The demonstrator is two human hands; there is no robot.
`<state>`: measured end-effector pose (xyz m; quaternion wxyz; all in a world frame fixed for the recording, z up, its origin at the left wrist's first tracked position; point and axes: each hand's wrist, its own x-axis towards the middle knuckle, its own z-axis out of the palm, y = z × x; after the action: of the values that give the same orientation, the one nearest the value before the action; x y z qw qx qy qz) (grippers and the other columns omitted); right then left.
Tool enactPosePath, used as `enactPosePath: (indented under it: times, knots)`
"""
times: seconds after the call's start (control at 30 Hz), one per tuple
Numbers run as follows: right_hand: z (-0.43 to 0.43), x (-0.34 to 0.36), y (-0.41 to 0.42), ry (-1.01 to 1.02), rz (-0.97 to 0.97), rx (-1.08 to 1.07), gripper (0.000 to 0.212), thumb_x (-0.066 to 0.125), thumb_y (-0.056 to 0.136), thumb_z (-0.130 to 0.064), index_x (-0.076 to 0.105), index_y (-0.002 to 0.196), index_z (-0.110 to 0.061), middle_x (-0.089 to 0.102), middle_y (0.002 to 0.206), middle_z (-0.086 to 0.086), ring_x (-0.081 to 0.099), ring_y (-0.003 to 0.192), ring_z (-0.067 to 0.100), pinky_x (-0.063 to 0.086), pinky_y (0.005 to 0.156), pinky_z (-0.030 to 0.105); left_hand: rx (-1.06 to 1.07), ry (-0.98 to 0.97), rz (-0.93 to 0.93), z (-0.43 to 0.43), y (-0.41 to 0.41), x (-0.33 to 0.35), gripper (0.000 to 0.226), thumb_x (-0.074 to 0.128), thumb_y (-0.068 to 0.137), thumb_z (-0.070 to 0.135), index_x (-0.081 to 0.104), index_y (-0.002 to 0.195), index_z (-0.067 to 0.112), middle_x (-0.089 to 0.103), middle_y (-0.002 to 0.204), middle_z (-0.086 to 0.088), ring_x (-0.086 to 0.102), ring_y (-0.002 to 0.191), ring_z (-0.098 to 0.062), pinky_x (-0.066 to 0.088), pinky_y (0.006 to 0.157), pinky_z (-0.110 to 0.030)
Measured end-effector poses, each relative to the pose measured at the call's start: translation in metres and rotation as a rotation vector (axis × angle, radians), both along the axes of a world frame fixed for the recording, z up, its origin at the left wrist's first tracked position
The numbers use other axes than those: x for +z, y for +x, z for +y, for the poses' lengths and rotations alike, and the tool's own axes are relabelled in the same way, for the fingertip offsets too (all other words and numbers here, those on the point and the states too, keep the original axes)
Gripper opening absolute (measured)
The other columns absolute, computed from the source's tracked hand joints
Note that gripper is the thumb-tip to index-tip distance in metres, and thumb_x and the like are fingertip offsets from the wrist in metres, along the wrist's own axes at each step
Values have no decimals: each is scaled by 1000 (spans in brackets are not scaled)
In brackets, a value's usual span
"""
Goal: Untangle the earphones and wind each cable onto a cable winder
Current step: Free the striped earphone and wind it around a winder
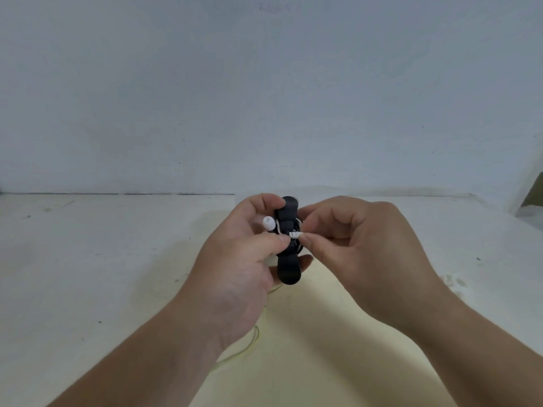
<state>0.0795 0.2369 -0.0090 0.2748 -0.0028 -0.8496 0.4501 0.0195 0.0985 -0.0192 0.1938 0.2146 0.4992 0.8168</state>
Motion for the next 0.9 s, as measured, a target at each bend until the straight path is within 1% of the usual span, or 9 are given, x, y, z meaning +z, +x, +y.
enactPosePath:
  times: [0.13, 0.27, 0.4, 0.5, 0.6, 0.63, 0.73, 0.83, 0.9]
  knots:
    - [1, -1, -2, 27, 5, -21, 19, 76, 83, -11, 70, 76, -27, 75, 85, -16, 71, 76, -3, 56, 74, 20, 5, -3, -16, 1, 1, 1, 40, 40, 90, -18, 60, 107, 13, 74, 111, -7, 72, 89, -23, 57, 77, -42]
    - [0, -2, -1, 36, 18, -15, 16, 77, 82, -9, 71, 75, -23, 73, 89, -15, 71, 76, -1, 56, 73, 19, 26, 18, -39, 2, -1, 0, 44, 38, 88, -20, 62, 104, 13, 72, 117, -11, 71, 93, -25, 57, 74, -39]
    - [-1, -2, -1, 30, 46, 17, 18, 78, 78, -4, 74, 71, -19, 70, 91, -12, 71, 76, 2, 54, 71, 14, 38, 33, -57, 3, 0, 0, 47, 34, 85, -21, 61, 103, 13, 73, 116, -5, 70, 96, -25, 57, 70, -35]
    - [-3, -3, -2, 22, 37, 56, 17, 80, 77, -5, 75, 71, -20, 66, 92, -12, 71, 77, 1, 54, 74, 12, 68, 24, -53, 3, 0, -1, 49, 32, 83, -20, 62, 98, 15, 74, 113, -4, 69, 95, -26, 56, 70, -35]
    - [-3, -5, -3, 4, 18, 69, 16, 81, 77, -10, 72, 71, -22, 66, 94, -11, 72, 78, 3, 57, 77, 20, 77, 21, -62, 3, -1, -2, 48, 34, 84, -19, 65, 95, 16, 72, 116, -12, 68, 98, -30, 54, 80, -40]
    - [-2, -5, -3, -5, 14, 65, 16, 81, 77, -11, 71, 71, -22, 68, 94, -10, 73, 78, 5, 58, 77, 24, 66, 22, -67, 3, -1, -2, 48, 36, 84, -19, 66, 97, 15, 70, 119, -15, 68, 98, -29, 54, 80, -40]
    - [0, -5, -4, 0, 16, 36, 17, 80, 79, -12, 69, 70, -21, 70, 93, -7, 73, 75, 9, 60, 76, 35, 28, 25, -63, 3, -1, -1, 46, 38, 86, -19, 65, 104, 14, 69, 120, -15, 69, 92, -25, 56, 70, -33]
    - [-1, -5, -3, 20, 8, 5, 19, 80, 79, -13, 68, 68, -23, 71, 92, -10, 72, 76, 4, 58, 74, 28, 30, 13, -42, 3, 0, 0, 46, 39, 83, -19, 61, 106, 14, 72, 115, -11, 68, 90, -25, 55, 68, -33]
    - [-3, -5, -2, 13, 12, 3, 19, 81, 78, -12, 69, 68, -22, 71, 92, -11, 72, 77, 3, 58, 73, 24, 52, -4, -31, 4, -1, 0, 44, 47, 75, -15, 59, 106, 14, 72, 114, -14, 66, 87, -25, 54, 67, -33]
